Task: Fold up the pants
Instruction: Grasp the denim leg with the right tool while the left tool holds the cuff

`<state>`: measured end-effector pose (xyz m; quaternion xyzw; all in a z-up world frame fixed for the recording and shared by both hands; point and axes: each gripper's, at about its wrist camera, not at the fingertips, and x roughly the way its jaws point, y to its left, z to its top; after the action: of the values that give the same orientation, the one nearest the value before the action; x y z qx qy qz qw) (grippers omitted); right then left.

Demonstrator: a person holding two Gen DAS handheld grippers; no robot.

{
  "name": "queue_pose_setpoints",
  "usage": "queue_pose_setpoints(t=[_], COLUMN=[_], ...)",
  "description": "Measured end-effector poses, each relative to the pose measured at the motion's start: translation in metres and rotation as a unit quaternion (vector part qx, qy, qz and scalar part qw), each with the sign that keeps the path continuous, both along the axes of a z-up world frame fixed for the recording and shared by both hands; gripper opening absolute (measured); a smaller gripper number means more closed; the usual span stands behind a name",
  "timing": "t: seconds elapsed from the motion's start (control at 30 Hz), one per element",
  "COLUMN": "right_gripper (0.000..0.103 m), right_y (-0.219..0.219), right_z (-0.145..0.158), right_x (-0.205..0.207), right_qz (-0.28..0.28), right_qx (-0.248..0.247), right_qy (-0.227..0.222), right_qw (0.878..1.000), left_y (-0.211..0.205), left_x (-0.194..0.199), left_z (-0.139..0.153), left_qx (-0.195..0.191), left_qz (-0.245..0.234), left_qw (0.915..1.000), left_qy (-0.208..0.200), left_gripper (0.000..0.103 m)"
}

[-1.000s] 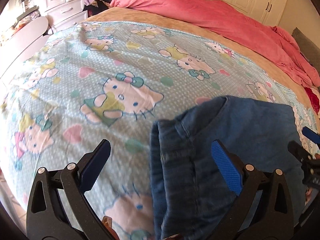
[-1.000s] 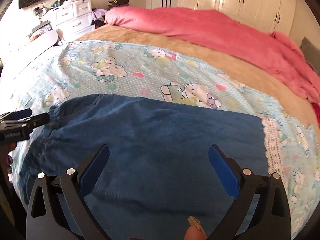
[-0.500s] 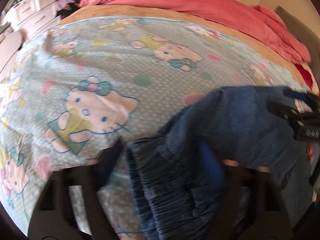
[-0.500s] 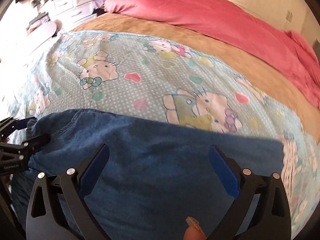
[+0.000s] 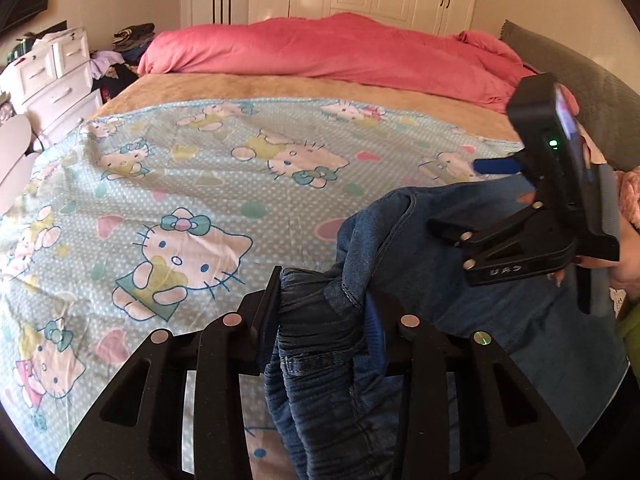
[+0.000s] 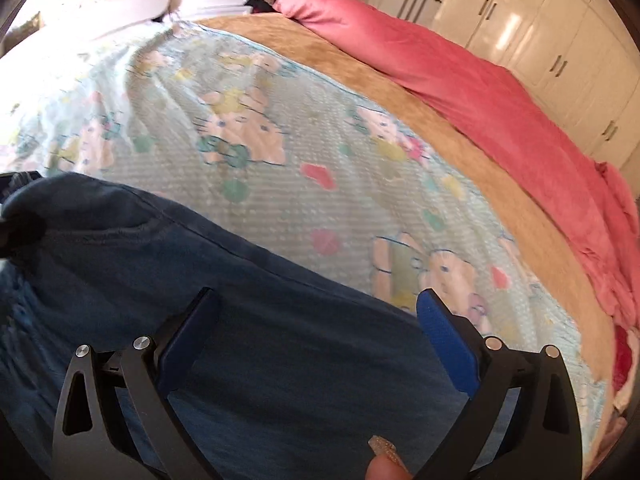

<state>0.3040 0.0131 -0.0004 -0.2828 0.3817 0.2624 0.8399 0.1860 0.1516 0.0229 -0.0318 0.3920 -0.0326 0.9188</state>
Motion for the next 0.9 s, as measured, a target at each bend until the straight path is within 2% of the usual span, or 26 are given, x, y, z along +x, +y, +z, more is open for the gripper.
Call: queue_pose_setpoints(t=[0.1, 0.17, 0.2, 0.27, 0.3, 0.33, 0.37, 0.53, 0.9], right_gripper=[0.095, 0.072, 0.067, 0.044, 0.036, 0.025, 0.018, 0.009, 0.006], right_y=[0.007, 0.012, 0.013, 0.014, 0.013, 0.012, 0.010, -0.014, -0.060], right_z=[0.001, 0.001, 0.001, -0.003, -0.005, -0.006, -0.008, -0.007, 0.016], right_x=[-0.006, -0.010, -0.011, -0.014, -0.015, -0.018, -0.020, -0.030, -0.078], right_qz=[0.021, 0.039, 0.045, 0.055, 0.059, 0.061, 0.062, 0.045, 0.025], right_qx=[0.004, 0.004, 0.003, 0.001, -0.001, 0.001, 0.003, 0.061, 0.153], right_qy=[-0.008, -0.014, -0.012, -0.005, -0.002, -0.001, 0.000, 0.006, 0.004], right_qw=[1.000, 0.999, 0.999, 0.998, 0.998, 0.998, 0.998, 0.997, 0.988], left_y=[-0.007, -0.010, -0.013, -0.014, -0.014, -0.014, -0.013, -0.009, -0.006], left_x=[-0.005, -0.009, -0.010, -0.011, -0.011, -0.011, -0.012, -0.014, -0.023], left_z=[0.005, 0.006, 0.006, 0.006, 0.006, 0.006, 0.006, 0.007, 0.013], left_qx=[0.004, 0.015, 0.027, 0.032, 0.033, 0.034, 0.033, 0.028, 0.041], left_qz=[-0.006, -0.008, -0.008, -0.009, -0.009, -0.009, -0.008, -0.005, 0.004], left_qw=[0.9999, 0.9997, 0.9994, 0.9992, 0.9992, 0.9991, 0.9991, 0.9993, 0.9985], left_qy=[-0.013, -0.018, -0.021, -0.022, -0.022, -0.023, -0.024, -0.025, -0.036], left_gripper=[0.028, 0.028, 0.028, 0.028, 0.028, 0.028, 0.028, 0.029, 0.031])
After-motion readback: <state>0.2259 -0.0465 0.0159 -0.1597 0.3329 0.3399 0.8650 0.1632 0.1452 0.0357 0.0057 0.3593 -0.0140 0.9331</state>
